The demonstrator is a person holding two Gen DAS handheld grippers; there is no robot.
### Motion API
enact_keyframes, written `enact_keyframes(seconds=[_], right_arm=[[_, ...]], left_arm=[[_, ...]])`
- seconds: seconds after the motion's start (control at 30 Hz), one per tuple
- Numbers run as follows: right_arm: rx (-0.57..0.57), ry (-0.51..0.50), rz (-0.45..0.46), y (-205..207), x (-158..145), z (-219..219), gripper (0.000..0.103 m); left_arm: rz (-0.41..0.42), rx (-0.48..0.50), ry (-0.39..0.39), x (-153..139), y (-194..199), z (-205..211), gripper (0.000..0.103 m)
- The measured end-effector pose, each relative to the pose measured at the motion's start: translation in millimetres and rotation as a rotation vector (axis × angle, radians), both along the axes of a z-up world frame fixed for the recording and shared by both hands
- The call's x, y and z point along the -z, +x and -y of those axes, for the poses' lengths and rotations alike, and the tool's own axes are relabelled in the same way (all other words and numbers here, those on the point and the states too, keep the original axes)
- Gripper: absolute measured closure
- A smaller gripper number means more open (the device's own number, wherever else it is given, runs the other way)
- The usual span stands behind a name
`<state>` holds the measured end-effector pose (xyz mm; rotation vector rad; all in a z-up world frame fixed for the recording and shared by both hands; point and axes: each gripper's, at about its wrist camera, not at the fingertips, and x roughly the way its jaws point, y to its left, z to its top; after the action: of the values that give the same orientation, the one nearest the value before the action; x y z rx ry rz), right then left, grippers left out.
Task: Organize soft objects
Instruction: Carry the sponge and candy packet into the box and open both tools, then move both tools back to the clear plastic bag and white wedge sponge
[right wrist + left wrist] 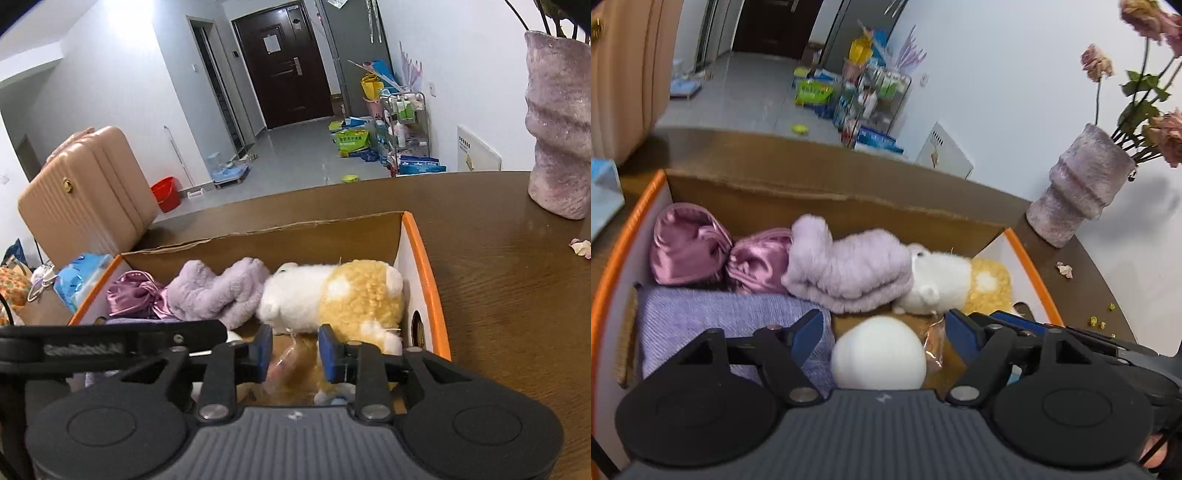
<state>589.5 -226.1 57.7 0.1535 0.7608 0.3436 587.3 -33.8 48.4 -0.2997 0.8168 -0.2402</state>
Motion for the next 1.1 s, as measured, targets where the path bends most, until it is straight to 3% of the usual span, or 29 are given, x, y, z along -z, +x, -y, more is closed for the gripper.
enact_keyframes(seconds=[0.2, 0.47, 0.73, 0.9, 1.1], right_arm=[[-0.031, -0.039, 0.08, -25.8, -28.7, 0.0, 0.061], [-0.063, -0.12, 0.207, -100.9, -85.9, 23.0, 0.047], [-0.069, -0.13, 0.279, -168.9, -124.5, 29.6, 0.047], [-0.082, -0.126, 0.346, -221.5, -137.8, 27.4, 0.041], [-0.092, -0.119, 0.401, -285.9, -127.0, 25.9, 0.04]], left_arm=[[0.072, 0.007, 0.049, -36.5, -29.7, -5.7, 0.024], [0.242, -0.018, 0.185, -90.5, -134.9, -39.3, 0.02], [0.357, -0.05, 0.231, -130.3, -220.3, -56.5, 0.017], [0.425, -0.043, 0.252, -135.8, -274.4, -57.8, 0.014], [0.494, -0.046, 0.285, -118.2, -347.8, -60.5, 0.013]])
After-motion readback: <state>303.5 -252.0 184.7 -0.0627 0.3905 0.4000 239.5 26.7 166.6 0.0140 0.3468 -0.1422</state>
